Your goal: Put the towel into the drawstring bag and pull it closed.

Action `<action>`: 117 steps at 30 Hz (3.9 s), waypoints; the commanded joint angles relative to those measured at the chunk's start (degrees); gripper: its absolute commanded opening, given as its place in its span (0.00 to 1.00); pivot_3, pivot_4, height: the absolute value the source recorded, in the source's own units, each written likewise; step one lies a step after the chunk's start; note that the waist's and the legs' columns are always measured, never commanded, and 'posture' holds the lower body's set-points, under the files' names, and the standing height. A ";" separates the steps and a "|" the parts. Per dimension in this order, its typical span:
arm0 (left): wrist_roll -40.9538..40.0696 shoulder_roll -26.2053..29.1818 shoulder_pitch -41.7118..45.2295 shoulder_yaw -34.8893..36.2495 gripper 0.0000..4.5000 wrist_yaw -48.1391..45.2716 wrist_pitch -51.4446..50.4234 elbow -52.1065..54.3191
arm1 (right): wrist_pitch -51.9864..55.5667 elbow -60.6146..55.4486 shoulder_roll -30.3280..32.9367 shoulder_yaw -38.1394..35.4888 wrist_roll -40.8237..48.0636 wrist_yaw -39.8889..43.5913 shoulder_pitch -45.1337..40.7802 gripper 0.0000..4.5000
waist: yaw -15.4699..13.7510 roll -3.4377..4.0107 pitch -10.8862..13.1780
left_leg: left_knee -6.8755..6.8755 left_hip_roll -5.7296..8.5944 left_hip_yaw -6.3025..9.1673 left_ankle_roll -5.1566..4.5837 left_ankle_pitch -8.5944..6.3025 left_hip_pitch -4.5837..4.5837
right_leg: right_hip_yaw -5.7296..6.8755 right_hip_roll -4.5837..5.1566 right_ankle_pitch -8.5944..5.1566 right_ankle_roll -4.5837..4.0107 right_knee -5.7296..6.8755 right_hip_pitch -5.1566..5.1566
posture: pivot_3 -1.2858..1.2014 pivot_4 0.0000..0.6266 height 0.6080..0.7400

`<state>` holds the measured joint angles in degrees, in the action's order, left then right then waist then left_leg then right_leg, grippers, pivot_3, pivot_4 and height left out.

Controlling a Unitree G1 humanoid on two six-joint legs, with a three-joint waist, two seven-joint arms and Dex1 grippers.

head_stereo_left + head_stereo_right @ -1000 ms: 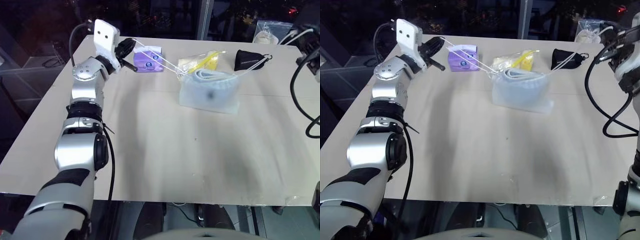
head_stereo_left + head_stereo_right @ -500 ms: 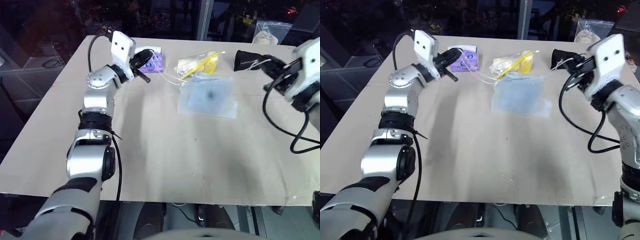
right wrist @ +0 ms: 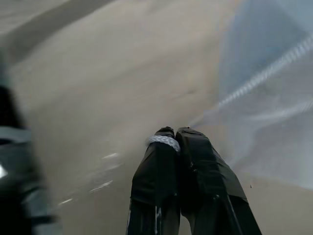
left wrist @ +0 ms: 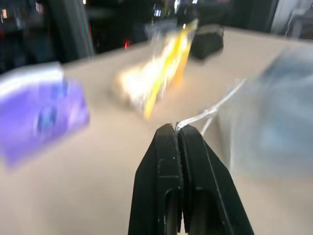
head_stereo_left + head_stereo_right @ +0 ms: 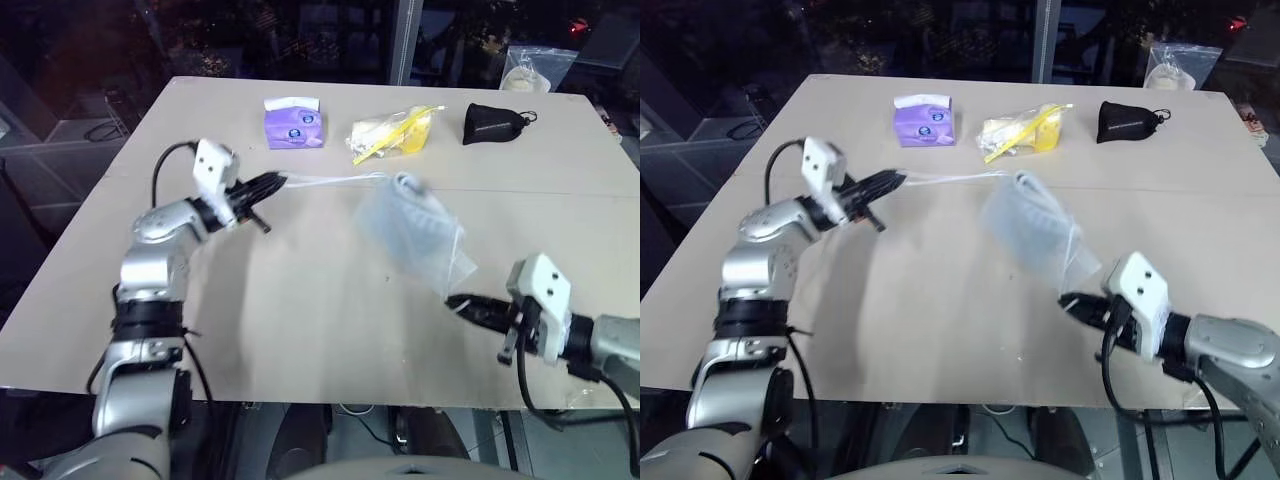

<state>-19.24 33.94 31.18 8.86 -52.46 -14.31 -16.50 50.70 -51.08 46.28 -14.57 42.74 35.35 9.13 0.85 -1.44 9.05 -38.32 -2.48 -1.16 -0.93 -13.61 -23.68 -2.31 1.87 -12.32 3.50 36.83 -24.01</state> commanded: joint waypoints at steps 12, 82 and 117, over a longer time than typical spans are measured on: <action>6.43 10.76 -7.57 -6.05 0.55 -15.36 9.50 -6.15 | -9.18 3.26 1.18 3.89 -7.34 4.74 10.94 0.79 | 0.25 -0.19 -0.20 | 0.08 0.21 -0.10 -0.11 0.09 -0.02 | -0.31 0.06 0.12 0.16 -0.09 0.18 | 0.52 0.24 1.00; 7.49 -4.35 19.75 -23.45 0.02 -29.31 -0.49 -7.57 | -9.86 6.02 -14.22 16.20 -13.21 0.52 -18.02 0.80 | -0.05 -0.16 -0.18 | 0.01 0.17 0.12 -0.48 -0.06 -0.13 | -0.05 -0.01 -0.39 -0.11 0.07 0.24 | 0.52 0.24 1.00; -0.23 -12.51 23.19 -21.99 0.00 -8.04 -47.97 0.71 | -31.61 45.36 -44.77 20.47 -23.86 -14.48 -26.53 0.01 | 0.17 -0.07 -0.11 | 0.14 0.15 0.16 -0.48 -0.06 -0.13 | -0.08 -0.06 -0.38 -0.14 0.05 0.17 | 0.52 0.24 1.00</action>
<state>-18.28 20.88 54.40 -13.41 -59.73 -60.68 -16.28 23.21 -4.55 3.39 8.51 15.43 19.65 -16.27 1.01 -1.51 8.95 -38.18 -2.34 -0.99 -1.40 -13.68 -23.81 -2.39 1.81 -12.71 3.36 36.88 -23.83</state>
